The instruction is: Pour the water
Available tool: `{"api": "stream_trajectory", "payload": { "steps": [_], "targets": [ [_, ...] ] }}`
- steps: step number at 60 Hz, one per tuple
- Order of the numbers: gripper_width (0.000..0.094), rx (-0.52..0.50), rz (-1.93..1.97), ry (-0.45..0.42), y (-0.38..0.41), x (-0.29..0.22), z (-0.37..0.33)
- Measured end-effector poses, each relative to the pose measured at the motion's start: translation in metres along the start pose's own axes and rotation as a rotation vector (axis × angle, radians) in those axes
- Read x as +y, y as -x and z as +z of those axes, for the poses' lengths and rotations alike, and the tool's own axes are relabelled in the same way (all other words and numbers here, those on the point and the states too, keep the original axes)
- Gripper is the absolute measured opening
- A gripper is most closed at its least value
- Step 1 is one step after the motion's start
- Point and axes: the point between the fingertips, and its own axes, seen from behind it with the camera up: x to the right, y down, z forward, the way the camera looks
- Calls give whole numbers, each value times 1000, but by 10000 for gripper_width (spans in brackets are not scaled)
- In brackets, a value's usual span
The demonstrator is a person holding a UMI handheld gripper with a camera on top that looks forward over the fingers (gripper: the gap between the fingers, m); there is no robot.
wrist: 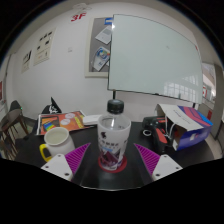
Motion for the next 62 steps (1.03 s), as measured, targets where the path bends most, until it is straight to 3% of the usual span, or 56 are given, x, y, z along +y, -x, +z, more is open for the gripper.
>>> {"api": "stream_trajectory", "payload": {
  "steps": [16,33,62],
  "targets": [
    [844,77,-14,-3,37,-4,-171],
    [845,127,-19,15,86,23,-333],
    [846,153,-9,-15,98,20,-402]
  ]
}}
